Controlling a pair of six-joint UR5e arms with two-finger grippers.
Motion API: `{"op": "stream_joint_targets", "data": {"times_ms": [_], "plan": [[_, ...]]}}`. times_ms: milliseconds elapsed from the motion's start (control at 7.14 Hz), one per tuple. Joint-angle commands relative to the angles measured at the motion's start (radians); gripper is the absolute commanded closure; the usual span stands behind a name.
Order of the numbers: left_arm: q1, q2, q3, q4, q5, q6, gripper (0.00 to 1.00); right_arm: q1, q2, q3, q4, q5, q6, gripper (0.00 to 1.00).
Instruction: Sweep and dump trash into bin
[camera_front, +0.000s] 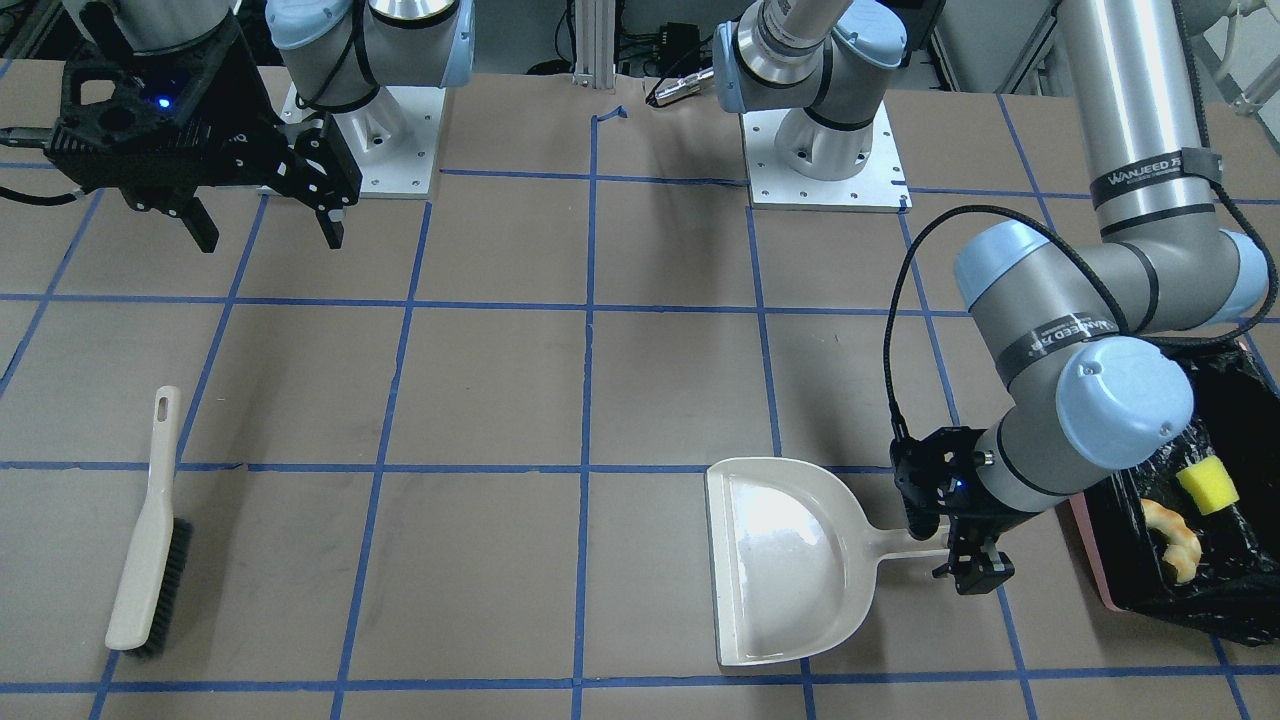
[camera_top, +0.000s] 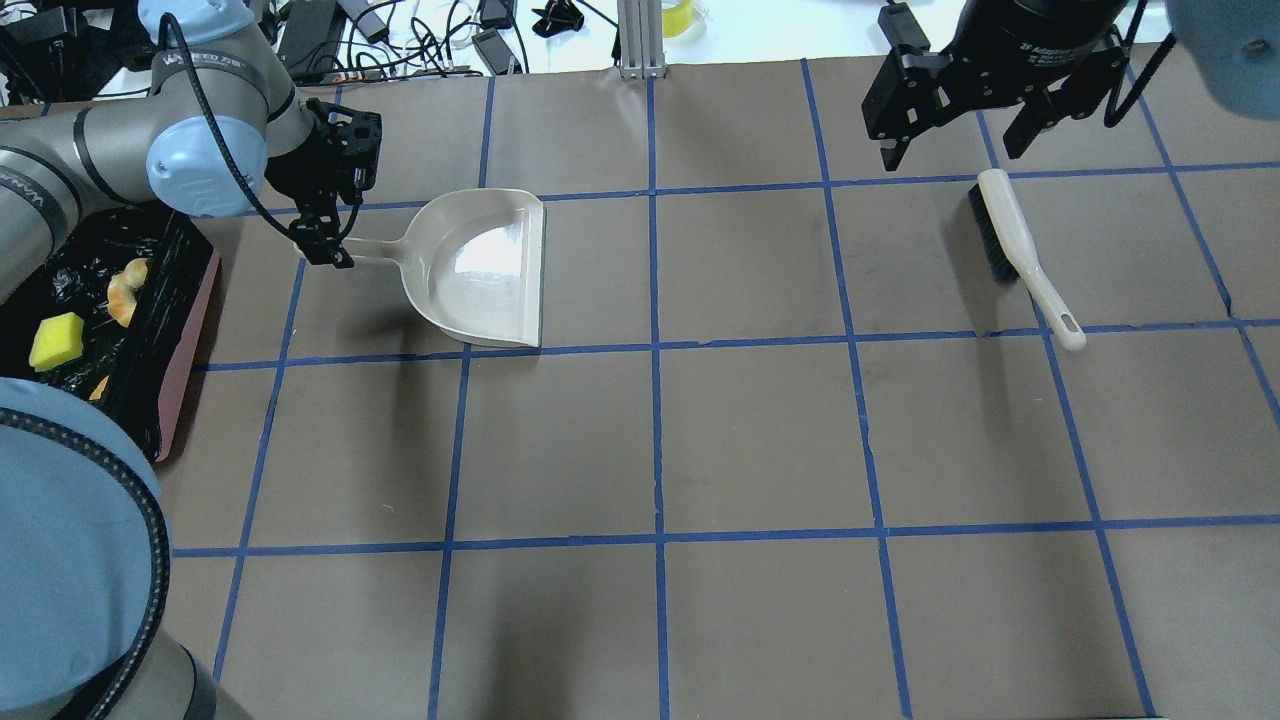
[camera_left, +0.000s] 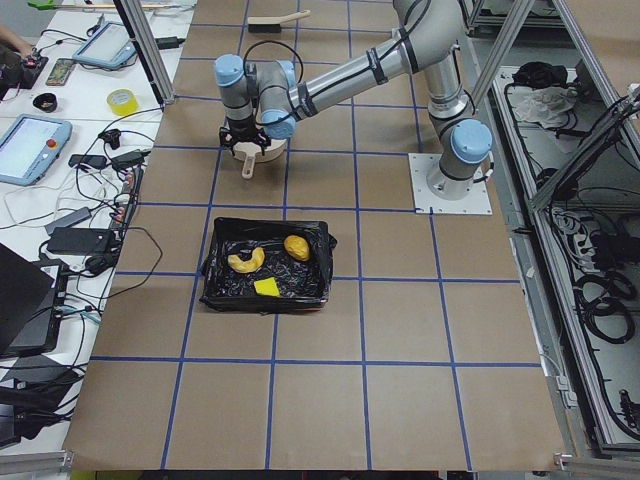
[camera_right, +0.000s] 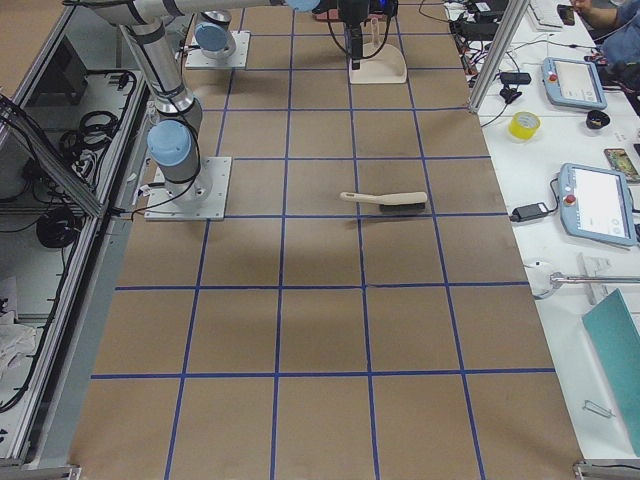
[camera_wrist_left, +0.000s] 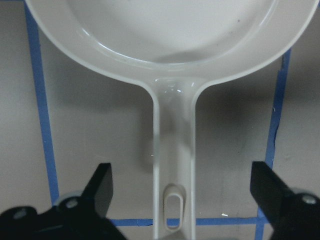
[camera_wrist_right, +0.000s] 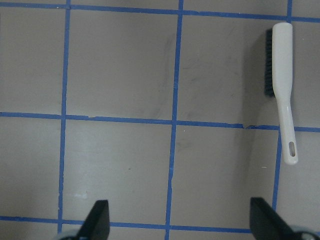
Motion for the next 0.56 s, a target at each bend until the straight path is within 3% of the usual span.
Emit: {"op": "stream_joint_targets", "data": {"times_ms": [0, 420], "plan": [[-0.041, 0.098, 0.011, -0.103, -0.017, -0.236, 0.0, 0.0, 0.0, 0.0, 0.0, 0.0, 0.0, 0.0], [-0.089, 0.248, 0.011, -0.261, -0.015, -0.691, 0.0, 0.0, 0.0, 0.002, 0.0, 0.0, 0.0, 0.0]]}}
